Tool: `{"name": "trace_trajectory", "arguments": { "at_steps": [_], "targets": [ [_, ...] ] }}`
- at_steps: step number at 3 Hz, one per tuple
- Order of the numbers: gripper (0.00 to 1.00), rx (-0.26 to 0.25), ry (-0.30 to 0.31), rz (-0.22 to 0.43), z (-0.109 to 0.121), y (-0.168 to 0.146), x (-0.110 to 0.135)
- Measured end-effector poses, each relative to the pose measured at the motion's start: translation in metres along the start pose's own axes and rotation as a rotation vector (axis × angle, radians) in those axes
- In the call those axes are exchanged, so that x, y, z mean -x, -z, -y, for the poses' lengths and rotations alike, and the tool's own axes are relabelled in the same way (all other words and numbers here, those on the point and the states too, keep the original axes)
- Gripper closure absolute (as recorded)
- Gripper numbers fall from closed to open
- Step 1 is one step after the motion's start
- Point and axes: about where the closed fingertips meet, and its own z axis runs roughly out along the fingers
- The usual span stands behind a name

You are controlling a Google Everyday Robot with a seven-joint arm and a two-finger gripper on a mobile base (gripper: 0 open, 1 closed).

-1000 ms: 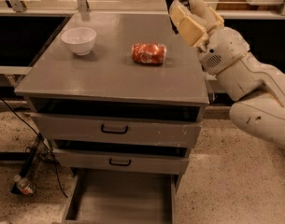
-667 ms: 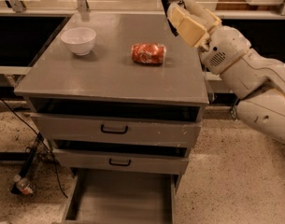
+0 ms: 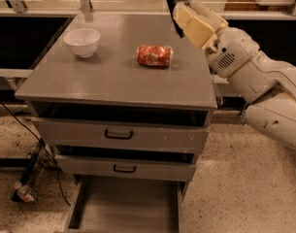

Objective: Pick rxbar chocolate from bottom drawer and place on counter

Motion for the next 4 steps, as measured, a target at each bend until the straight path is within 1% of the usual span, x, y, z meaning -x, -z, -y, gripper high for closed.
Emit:
{"name": "trace_trajectory", "arguments": {
  "at_steps": [1,2,3,4],
  "targets": [
    [1.0,0.019,-0.018,-0.021,-0.002,-0.006,-0.01],
    [1.0,0.063,-0.054,-0.056,-0.01,-0.018,-0.028],
    [1.0,0.095,-0.079,-0.078,-0.017,-0.027,-0.041],
    [1.0,0.129,-0.116,-0.096,-0.026,-0.039,-0.063]
  ]
}}
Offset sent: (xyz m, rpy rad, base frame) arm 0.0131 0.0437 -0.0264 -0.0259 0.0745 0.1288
